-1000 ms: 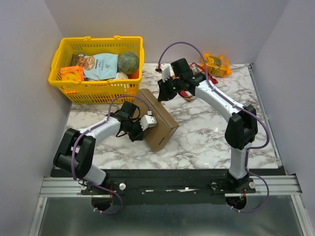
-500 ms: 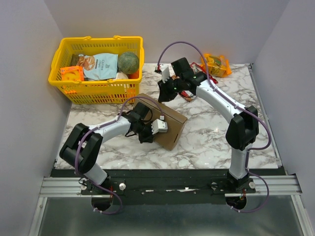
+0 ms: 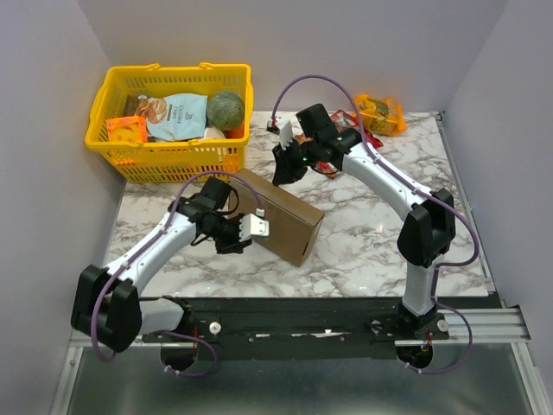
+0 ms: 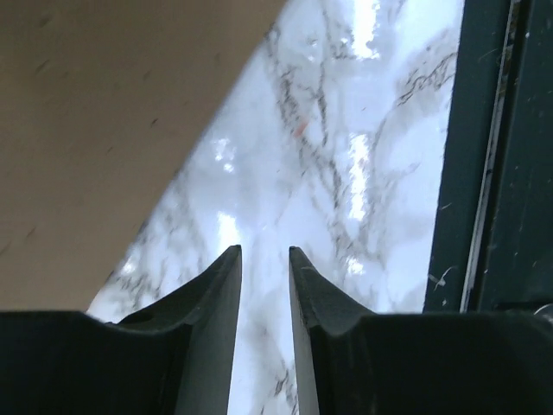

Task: Unpack the express box

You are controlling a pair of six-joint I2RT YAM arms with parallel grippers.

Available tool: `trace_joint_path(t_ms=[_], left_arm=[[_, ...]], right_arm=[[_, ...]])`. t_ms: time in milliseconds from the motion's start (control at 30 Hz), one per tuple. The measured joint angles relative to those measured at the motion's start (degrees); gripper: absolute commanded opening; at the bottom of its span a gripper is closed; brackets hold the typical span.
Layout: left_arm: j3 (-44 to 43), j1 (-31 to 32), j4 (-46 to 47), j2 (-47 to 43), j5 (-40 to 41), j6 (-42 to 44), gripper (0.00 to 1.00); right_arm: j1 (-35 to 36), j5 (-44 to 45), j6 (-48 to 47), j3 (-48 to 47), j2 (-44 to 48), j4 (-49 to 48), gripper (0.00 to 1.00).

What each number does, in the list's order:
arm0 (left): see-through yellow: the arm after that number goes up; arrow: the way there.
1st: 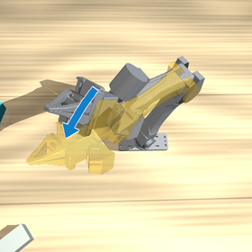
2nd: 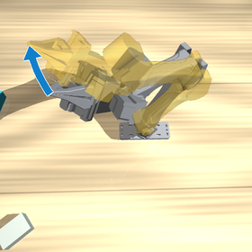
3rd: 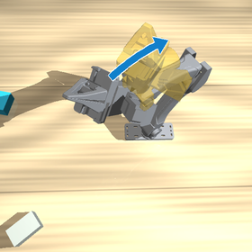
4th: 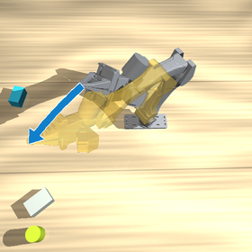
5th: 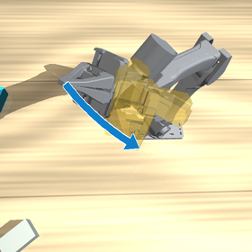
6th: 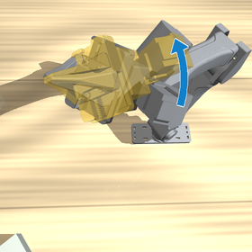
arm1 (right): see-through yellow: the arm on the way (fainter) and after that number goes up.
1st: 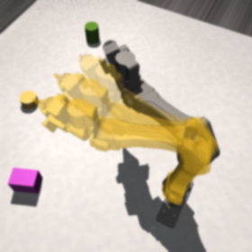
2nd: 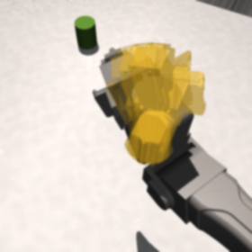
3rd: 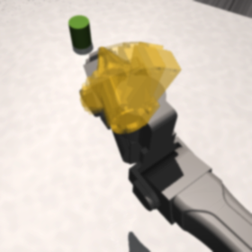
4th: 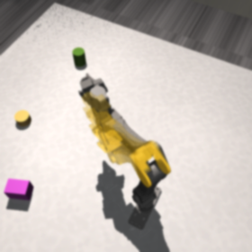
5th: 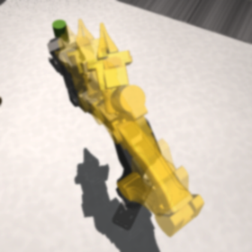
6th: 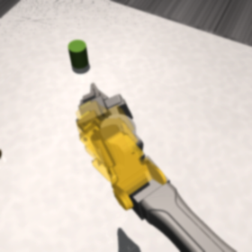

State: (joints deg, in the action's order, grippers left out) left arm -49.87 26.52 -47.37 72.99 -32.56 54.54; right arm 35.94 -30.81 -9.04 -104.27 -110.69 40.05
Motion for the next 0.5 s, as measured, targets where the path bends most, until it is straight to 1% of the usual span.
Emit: trace_joint_path(t_ms=[100,233,300,433,500], left_arm=[[-0.11,-3.52,-2.71,-4.70,0.17,2.10,0.40],[-0.74,-5.38,-6.25,-5.31,0.33,4.11,0.40],[-0.20,-5.64,-6.29,-5.64,0.20,4.42,0.40],[5.01,-3.93,-1.81,-8.28,-0.24,4.46,0.40],[7.69,-0.04,2.08,-7.98,0.04,4.85,0.40]], right_arm=[[0.00,0.02,0.00,0.39,0.24,-0.33,0.01],[0.04,-0.02,0.00,0.55,0.44,-0.35,0.00],[0.11,-0.17,0.00,0.55,0.46,-0.28,0.00],[0.55,-0.35,-0.04,0.55,0.50,-0.26,0.00],[0.92,-0.39,-0.07,0.42,0.52,-0.09,0.00]])
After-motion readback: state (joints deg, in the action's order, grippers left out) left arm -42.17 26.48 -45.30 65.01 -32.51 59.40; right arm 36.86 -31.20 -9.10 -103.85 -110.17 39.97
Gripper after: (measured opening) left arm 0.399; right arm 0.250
